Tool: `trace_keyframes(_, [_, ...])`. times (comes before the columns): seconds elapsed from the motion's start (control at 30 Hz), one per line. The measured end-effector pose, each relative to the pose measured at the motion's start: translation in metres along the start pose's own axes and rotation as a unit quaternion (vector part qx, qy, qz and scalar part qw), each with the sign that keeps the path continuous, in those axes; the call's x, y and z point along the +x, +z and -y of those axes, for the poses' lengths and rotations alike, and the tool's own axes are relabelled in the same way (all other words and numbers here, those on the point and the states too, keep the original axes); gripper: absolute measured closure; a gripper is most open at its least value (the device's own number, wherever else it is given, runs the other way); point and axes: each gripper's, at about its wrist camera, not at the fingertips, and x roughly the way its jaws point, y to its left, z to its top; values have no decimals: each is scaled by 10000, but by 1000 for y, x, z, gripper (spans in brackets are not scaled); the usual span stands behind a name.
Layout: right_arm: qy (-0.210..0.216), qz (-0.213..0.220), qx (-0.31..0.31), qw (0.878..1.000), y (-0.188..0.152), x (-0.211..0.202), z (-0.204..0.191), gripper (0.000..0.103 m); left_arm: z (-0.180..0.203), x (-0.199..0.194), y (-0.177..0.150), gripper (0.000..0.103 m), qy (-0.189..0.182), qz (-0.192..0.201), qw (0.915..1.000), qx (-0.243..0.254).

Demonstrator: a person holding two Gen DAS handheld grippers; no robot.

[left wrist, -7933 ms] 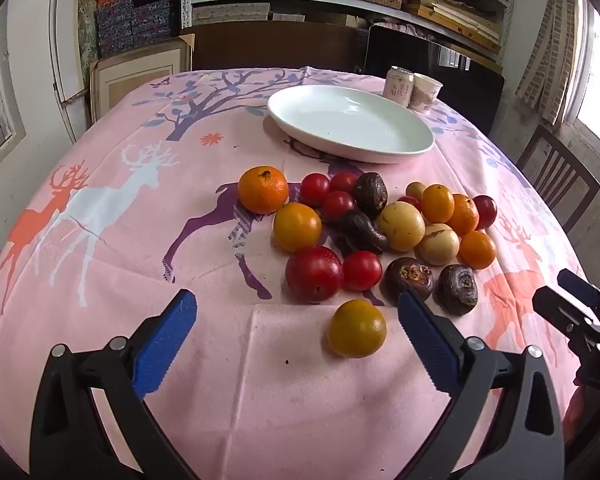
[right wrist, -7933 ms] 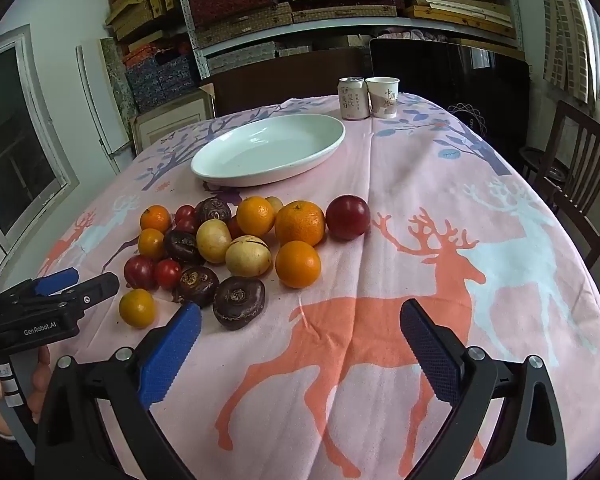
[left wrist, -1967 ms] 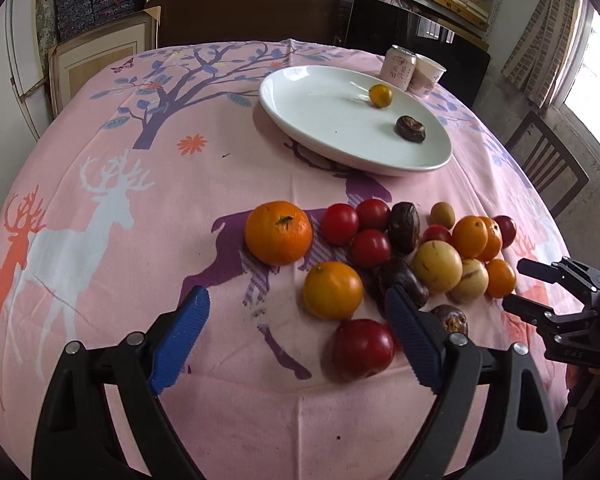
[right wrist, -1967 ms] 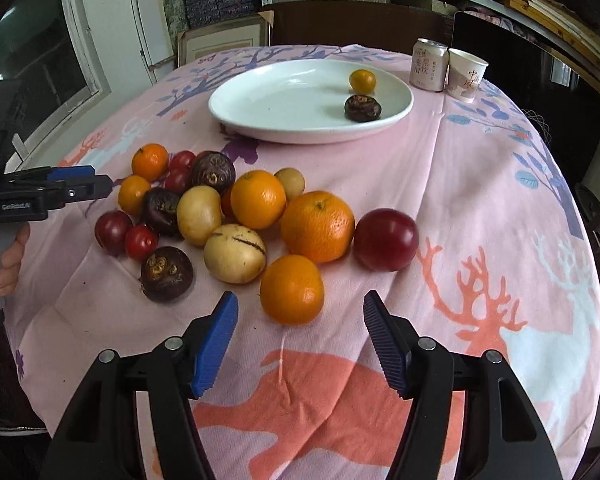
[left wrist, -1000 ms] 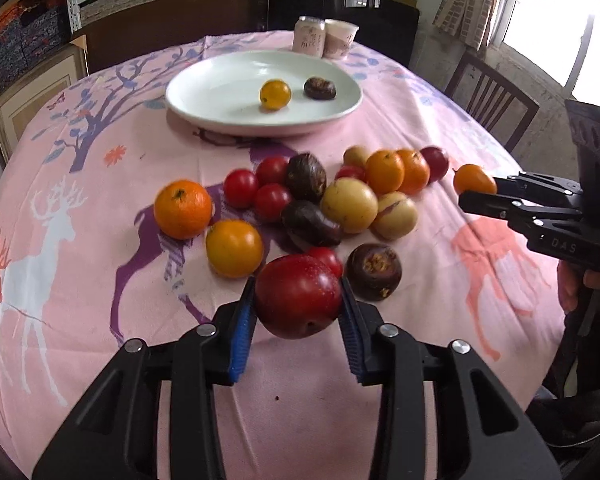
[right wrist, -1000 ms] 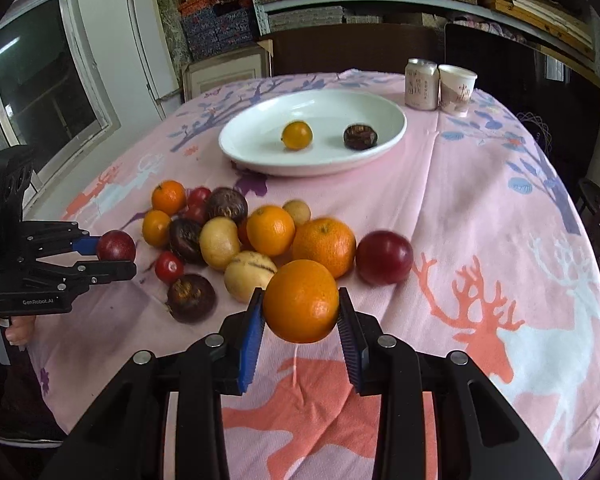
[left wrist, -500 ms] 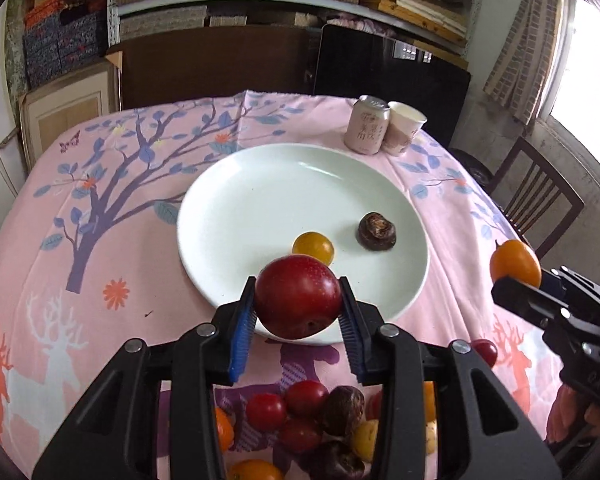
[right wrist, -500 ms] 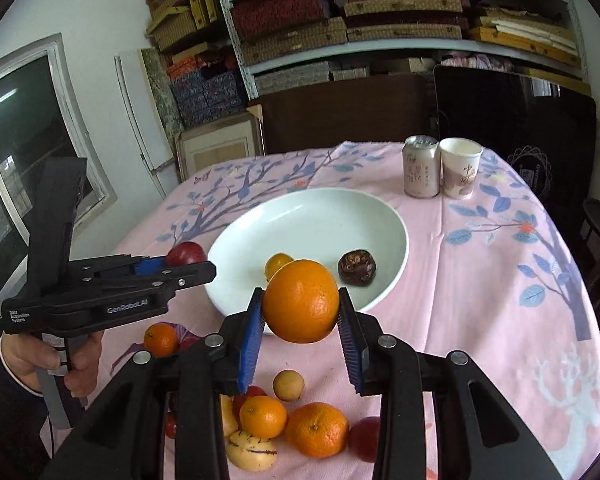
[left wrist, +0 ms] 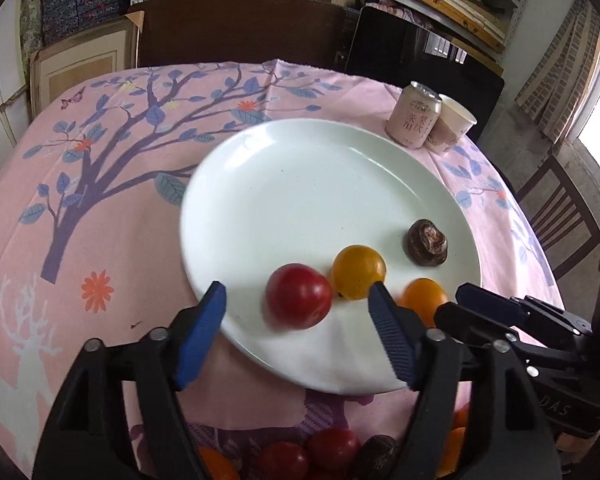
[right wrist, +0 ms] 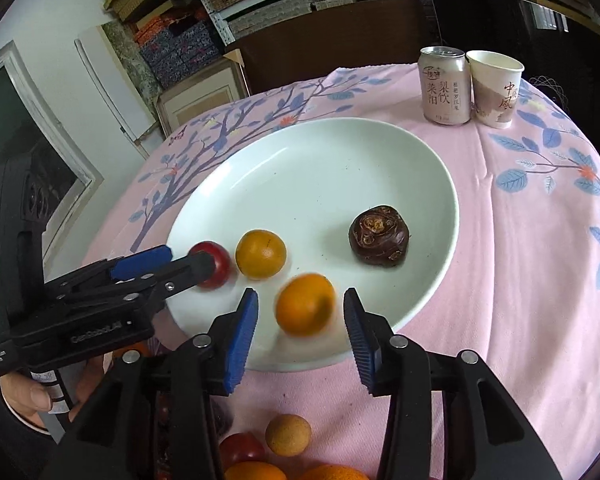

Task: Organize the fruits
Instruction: 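Lower the mandarin and red tomato onto the white plate and release both, then grasp a dark brown fruit with the right gripper while the left gripper grasps an orange tomato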

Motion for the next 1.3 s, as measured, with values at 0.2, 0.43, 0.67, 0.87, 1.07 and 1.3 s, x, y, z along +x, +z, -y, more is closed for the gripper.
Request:
trace_keyframes(0.2, [2,122,26,9999,-21,-34,8,50,-7,-36,-12,18,53,225,9997,125])
trace_keyframes(0.43, [-367,369,-98,9986,-62,-83,21,39,-24,-66,-50,12,189,260,9993,177])
trace_keyframes(0.67, [-421,354,-206,9983,-100,-104,18,35,-36,-82,-87,12,386,161,9986,333])
trace_keyframes(0.87, [-189,57,-700,9974,-131,-103,-17,34,-44,-89,-111,12,352,0,9990,286])
trace_keyframes(1.07, [72,-382,-1068,9935,-153,-85,-55,34,-43,-92,-125,12,352,-78,9986,381])
trace_keyframes(1.3, [-14,-697,-1571,9851,-161,-57,-89,38,-41,-92,-136,12,364,-173,9977,551])
